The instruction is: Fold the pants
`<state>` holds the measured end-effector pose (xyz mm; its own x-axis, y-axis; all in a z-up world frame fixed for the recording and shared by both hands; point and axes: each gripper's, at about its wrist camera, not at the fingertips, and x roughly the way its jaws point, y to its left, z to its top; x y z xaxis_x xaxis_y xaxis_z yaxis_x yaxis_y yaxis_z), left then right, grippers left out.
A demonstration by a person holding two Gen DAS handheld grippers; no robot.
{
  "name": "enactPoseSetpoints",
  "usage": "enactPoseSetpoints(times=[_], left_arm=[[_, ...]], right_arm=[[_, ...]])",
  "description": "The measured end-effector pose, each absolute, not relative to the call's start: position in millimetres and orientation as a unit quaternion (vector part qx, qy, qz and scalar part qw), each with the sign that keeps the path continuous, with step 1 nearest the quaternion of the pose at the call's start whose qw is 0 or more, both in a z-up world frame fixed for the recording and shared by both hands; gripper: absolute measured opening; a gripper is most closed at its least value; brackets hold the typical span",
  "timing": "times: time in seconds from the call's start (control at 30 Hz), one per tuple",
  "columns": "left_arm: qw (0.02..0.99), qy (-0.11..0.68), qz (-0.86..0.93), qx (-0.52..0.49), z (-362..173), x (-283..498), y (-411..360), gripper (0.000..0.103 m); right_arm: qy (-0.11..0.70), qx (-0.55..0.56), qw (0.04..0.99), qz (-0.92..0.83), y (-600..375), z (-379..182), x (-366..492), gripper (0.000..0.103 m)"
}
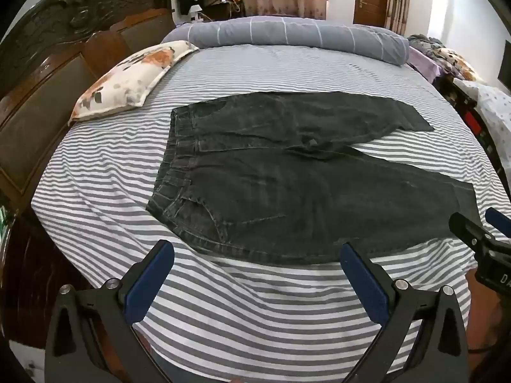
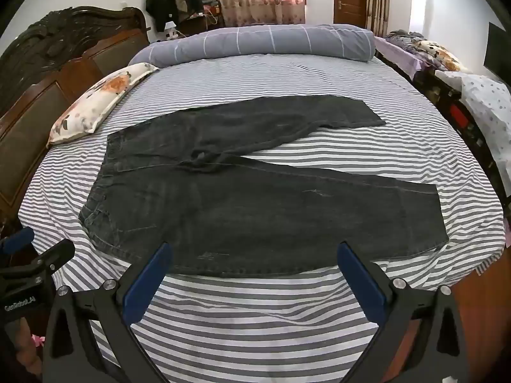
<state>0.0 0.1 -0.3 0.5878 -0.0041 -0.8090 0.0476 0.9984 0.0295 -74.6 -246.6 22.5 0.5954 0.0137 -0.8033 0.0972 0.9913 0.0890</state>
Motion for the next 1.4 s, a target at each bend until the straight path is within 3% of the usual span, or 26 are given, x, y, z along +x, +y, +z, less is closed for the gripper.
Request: enactPoseSetpoints(times=[1.4], left_arm=[[0.881, 0.473, -0.001, 0.018, -13.7, 6.8, 3.9, 0.103]], right_arm=[[0.463, 0.079, 0.883, -0.021, -254.9, 6.7, -74.5, 0.103]])
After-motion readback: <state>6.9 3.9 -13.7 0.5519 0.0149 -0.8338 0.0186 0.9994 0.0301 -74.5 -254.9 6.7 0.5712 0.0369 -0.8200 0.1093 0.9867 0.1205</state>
